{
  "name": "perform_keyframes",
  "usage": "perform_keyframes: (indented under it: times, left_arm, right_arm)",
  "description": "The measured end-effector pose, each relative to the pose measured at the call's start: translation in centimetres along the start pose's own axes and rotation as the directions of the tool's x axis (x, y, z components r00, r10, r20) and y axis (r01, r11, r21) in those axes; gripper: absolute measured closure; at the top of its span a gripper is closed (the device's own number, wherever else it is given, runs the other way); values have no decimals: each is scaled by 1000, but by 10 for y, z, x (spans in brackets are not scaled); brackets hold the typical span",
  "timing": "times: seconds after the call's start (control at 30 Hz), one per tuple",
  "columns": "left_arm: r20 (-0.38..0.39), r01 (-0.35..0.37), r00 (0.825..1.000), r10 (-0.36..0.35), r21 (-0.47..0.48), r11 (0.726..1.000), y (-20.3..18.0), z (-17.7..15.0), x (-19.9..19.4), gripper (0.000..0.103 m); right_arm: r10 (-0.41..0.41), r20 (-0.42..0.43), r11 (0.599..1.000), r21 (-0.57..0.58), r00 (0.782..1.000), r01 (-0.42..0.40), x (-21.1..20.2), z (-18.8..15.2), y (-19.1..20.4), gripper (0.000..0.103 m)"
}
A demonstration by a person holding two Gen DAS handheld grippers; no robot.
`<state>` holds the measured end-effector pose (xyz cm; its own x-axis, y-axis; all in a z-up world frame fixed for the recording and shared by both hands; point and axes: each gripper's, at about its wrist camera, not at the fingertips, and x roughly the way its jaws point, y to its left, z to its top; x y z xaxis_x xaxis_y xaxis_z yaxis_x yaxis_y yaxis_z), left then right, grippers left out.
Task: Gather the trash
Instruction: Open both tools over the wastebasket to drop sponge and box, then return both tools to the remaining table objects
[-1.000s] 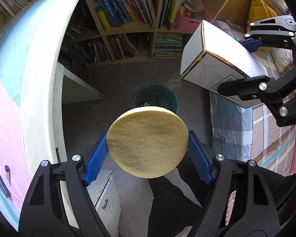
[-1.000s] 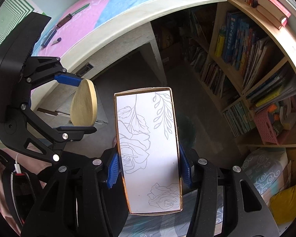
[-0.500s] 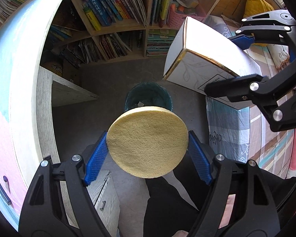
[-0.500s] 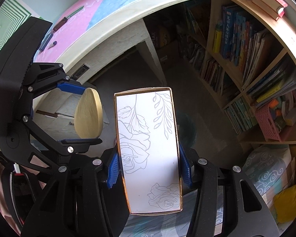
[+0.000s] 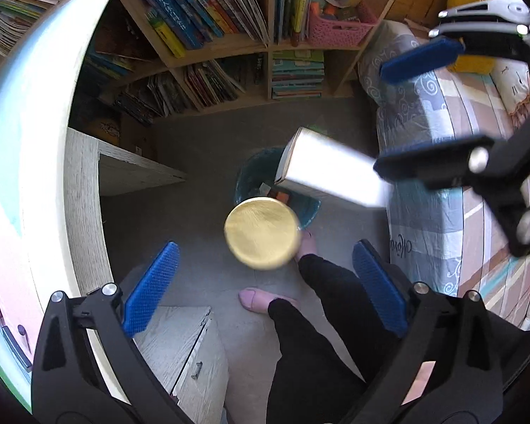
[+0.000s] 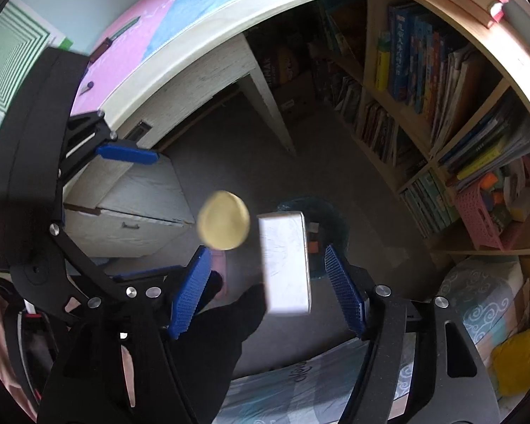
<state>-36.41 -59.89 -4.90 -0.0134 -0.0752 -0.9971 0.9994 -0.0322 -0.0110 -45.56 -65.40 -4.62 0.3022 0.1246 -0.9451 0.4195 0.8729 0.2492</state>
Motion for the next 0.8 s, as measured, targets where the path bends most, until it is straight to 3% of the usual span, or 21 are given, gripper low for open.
perform_keyframes:
  times: [0.8]
  left_arm:
    - [1,24,1000,-24,-34,999,20,-4,-3,7]
  right_arm:
    - [-6,-20,1000,2,1000,6,-2,-1,-7,35]
